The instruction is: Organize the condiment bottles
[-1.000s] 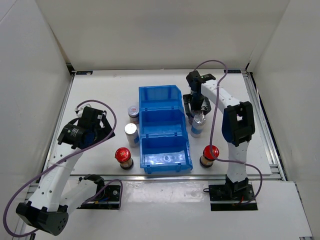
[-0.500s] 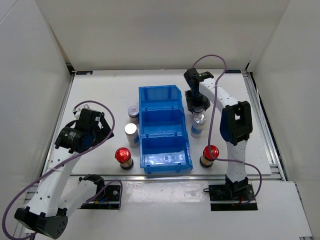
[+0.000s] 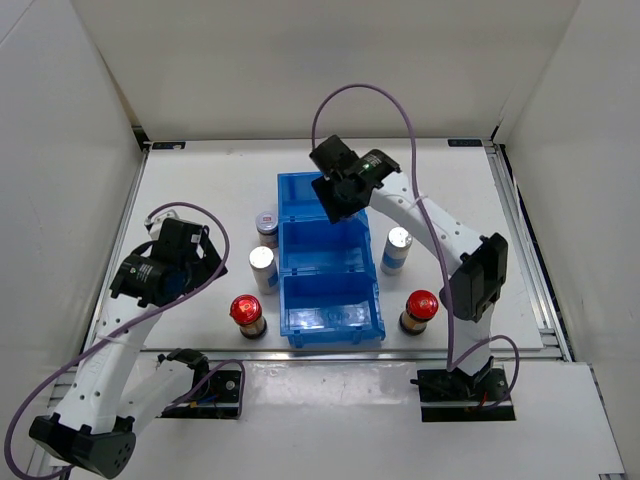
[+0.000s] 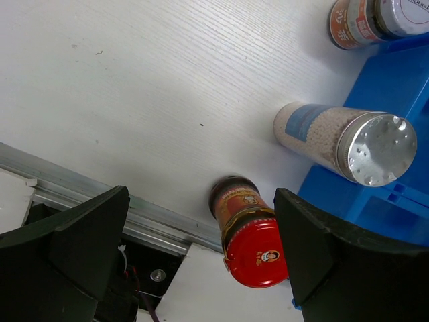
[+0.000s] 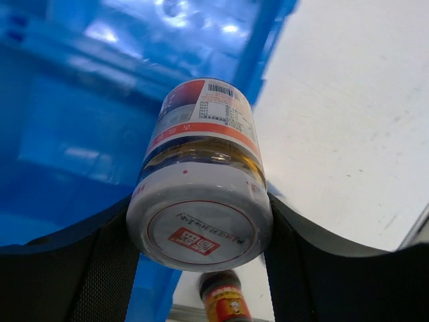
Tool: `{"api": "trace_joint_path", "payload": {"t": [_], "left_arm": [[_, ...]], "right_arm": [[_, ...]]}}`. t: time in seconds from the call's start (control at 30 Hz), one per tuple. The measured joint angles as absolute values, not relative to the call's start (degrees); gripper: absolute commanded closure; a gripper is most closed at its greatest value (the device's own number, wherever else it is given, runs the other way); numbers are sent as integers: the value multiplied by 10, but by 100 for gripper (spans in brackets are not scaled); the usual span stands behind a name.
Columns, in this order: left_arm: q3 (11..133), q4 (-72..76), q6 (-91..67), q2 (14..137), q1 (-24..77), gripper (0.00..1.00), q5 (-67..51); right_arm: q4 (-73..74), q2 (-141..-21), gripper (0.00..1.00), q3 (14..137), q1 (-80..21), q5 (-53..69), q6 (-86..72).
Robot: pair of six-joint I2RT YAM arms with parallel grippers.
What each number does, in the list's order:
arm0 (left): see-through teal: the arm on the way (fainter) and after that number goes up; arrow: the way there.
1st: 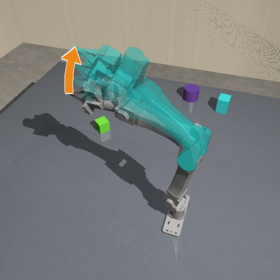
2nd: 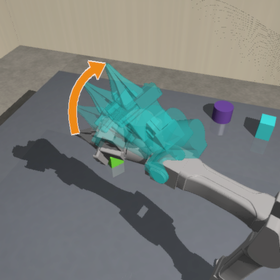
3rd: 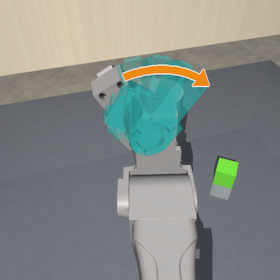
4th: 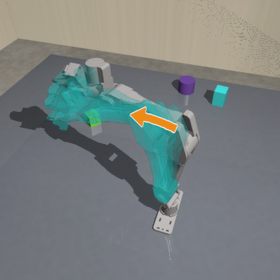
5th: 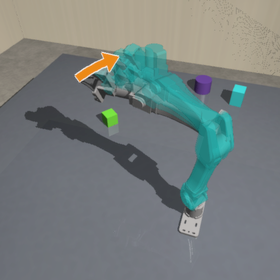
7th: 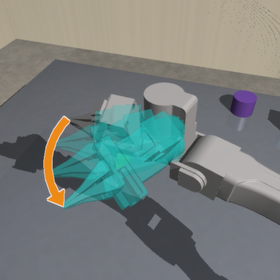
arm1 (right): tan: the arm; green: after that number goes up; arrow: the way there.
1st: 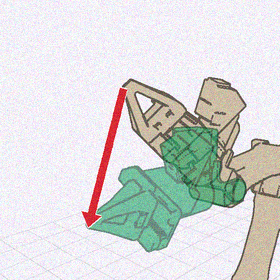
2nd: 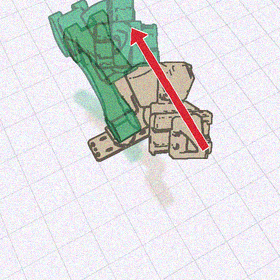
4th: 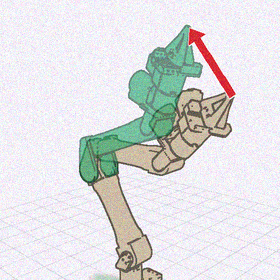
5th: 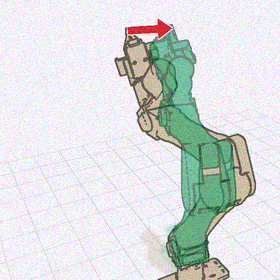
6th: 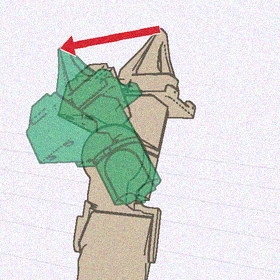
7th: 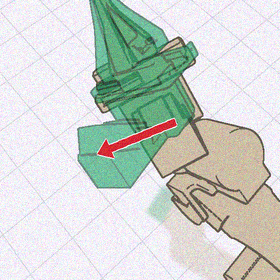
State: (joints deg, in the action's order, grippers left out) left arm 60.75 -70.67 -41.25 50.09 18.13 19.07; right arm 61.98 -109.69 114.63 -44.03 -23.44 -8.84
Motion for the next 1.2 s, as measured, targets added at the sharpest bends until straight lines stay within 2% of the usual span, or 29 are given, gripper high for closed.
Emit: {"api": "trace_joint_path", "payload": {"t": [0.2, 0.43, 0.5, 0.57, 0.67, 0.77, 0.8, 0.83, 0.9, 0.93, 1.0, 1.2], "left_arm": [[607, -707, -416, 499, 181, 0, 192], [604, -707, -419, 494, 181, 0, 198], [604, -707, -421, 493, 181, 0, 201], [604, -707, -422, 493, 181, 0, 203], [604, -707, -425, 493, 181, 0, 204], [604, -707, -430, 493, 181, 0, 208], [604, -707, -431, 493, 181, 0, 208], [604, -707, -432, 493, 181, 0, 209], [604, -707, -433, 493, 181, 0, 210], [604, -707, -434, 493, 181, 0, 211], [603, -705, -432, 493, 181, 0, 213], [576, -637, -378, 484, 181, 0, 215]], "right_arm": [[635, -1101, 99, 1136, -451, -170, -100], [634, -1105, 99, 1055, -432, -117, -127], [625, -1110, 91, 1033, -430, -107, -131], [613, -1112, 74, 1011, -429, -99, -132], [587, -1114, 56, 981, -429, -94, -133], [559, -1122, 51, 962, -428, -98, -134], [552, -1128, 35, 960, -427, -98, -135], [545, -1136, 26, 958, -426, -99, -135], [537, -1149, 21, 957, -422, -99, -138], [534, -1153, 11, 957, -420, -102, -141], [533, -1154, 0, 957, -415, -103, -145], [535, -1154, 0, 959, -408, -108, -150]]}}
